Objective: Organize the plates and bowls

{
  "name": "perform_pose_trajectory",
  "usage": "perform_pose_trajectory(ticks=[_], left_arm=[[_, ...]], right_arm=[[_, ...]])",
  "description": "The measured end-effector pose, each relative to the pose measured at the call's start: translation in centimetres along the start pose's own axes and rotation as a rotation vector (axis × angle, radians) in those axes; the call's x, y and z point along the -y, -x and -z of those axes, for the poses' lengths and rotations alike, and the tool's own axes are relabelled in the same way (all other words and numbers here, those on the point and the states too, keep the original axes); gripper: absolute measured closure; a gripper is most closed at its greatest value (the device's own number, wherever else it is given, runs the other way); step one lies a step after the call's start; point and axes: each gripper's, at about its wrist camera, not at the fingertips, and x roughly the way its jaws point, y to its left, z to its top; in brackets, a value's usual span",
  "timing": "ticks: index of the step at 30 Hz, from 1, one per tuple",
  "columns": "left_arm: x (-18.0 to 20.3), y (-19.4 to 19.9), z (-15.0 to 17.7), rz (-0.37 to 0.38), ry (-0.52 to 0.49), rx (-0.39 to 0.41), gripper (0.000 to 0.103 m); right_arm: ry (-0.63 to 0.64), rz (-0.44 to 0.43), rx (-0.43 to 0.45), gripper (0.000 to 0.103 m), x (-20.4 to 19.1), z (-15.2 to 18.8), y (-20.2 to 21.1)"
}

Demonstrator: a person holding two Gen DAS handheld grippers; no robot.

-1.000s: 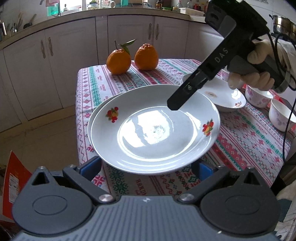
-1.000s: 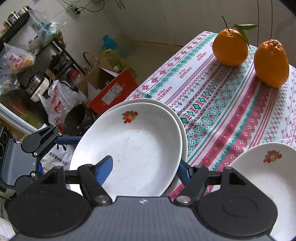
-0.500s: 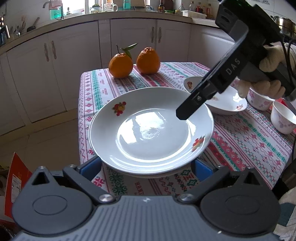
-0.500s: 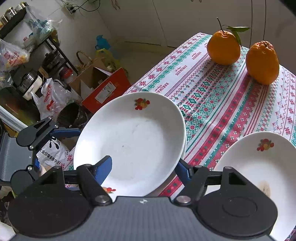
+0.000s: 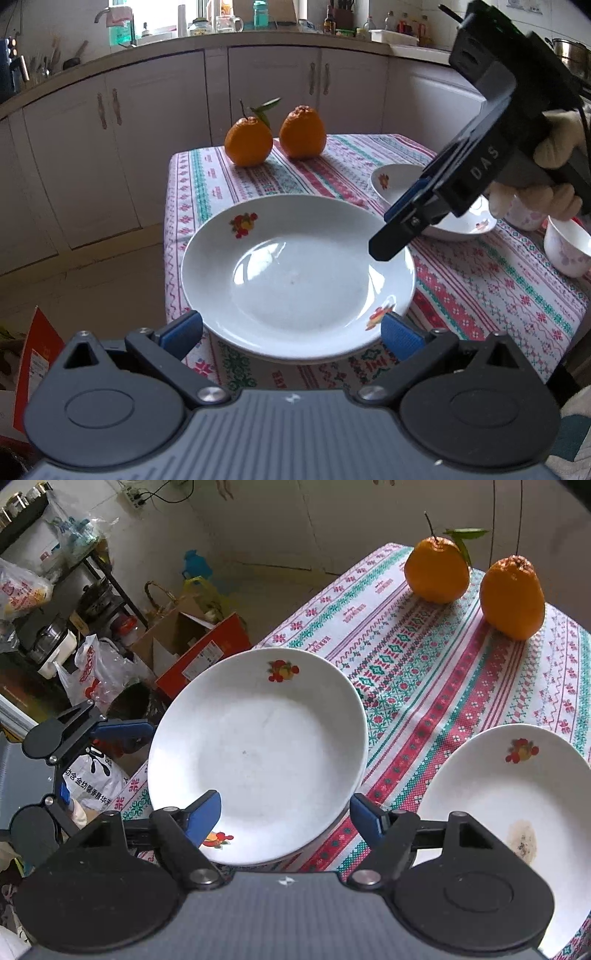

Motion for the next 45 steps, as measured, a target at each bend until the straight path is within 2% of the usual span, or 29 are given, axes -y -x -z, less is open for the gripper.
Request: perform_pose_trajectory(ticks=[6,10,14,21,29,36,39,43,45], left_arm=[[0.9,1.4,-0.3,-0.028,-0.009,0.032,0.001],[1.6,2.6,-0.3,-0.042,0.004,0.055,0.001],[2.9,3.2,-0.4,-0.089,-0.010,0.058,0.001],[4.9,3.7,-0.6,-0.078,-0.024,0.066,0.001],[8.1,3.0,-1.0,-0.055,-0.056,0.065,0.001],[12.6,-0.2,-2.0,-0.060,-0.082,0.079,0.001],[14.2,-2.1,-2.6,-0.042,-0.077,0.072,0.001],[16.8,-4.3,-3.3,-0.081,-0.158,0.070,0.001],[17.5,-5.4,-3.8,-0.061,-0.158,0.052,0.001]], right_arm=[[0.010,0.054,0.091,0.006,-1.4,1.9,2.1],[0.012,0.158,0.198,0.000,-2.6,4.2,4.1],[0.021,0.319,0.301,0.000,-3.8,7.1,5.4],[-0.078,0.445,0.356,0.000,-3.7,11.2,6.0],[-0.153,0.461,0.372,0.000,-2.3,14.2,7.7],[-0.109,0.449,0.348,0.000,0.7,14.8,9.6],[-0.097,0.405,0.320,0.000,2.4,14.4,10.4],[-0.125,0.316,0.296,0.000,5.0,13.5,11.5],[-0.141,0.276,0.277,0.000,6.3,12.9,11.9]])
